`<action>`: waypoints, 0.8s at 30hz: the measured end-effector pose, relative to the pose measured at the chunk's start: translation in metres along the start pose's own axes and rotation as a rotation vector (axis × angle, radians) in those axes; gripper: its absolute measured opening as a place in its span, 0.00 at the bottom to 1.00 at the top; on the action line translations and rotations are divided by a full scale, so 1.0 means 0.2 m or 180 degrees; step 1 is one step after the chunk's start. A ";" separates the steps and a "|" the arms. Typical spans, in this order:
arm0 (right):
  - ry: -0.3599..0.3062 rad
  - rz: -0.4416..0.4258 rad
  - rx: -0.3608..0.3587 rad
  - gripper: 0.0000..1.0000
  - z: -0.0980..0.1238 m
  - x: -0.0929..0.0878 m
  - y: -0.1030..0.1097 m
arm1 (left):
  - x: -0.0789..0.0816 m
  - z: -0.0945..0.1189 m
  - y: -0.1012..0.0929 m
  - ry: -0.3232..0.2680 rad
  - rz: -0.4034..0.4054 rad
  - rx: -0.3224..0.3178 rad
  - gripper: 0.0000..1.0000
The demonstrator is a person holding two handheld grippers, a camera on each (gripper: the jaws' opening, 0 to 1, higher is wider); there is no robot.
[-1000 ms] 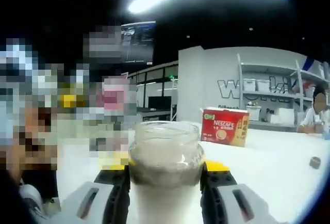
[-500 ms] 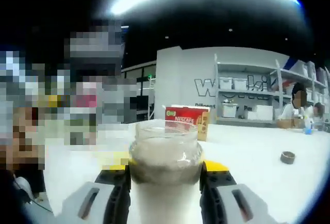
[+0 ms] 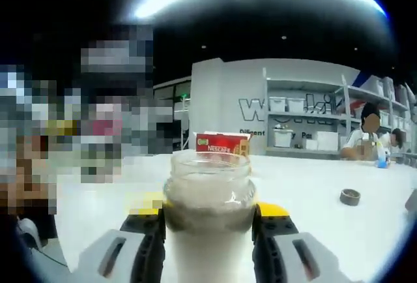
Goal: Tear open the coffee pouch, take out the coffee, and pour the coffee from the pouch into the cup
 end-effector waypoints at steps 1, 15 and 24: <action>-0.0007 0.0002 0.0003 0.52 0.00 0.00 -0.01 | -0.01 0.00 -0.01 0.0014 -0.0020 -0.0003 0.23; -0.0014 0.0007 0.0032 0.52 -0.03 -0.02 -0.06 | 0.00 0.01 0.02 0.0014 -0.0033 0.0024 0.23; -0.0058 0.0008 -0.0008 0.52 -0.03 -0.03 -0.09 | -0.01 0.01 -0.01 0.0030 -0.0019 -0.0019 0.23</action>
Point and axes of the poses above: the point that each gripper's makers call its tool centre point, and the gripper's own axes: z roughly backward along the fingers, y roughly to its left, x roughly out of its top, the point moved 2 cm from there along z, roughly backward along the fingers, and after that the axes turned 10 degrees about z, right-handed, at the moved point
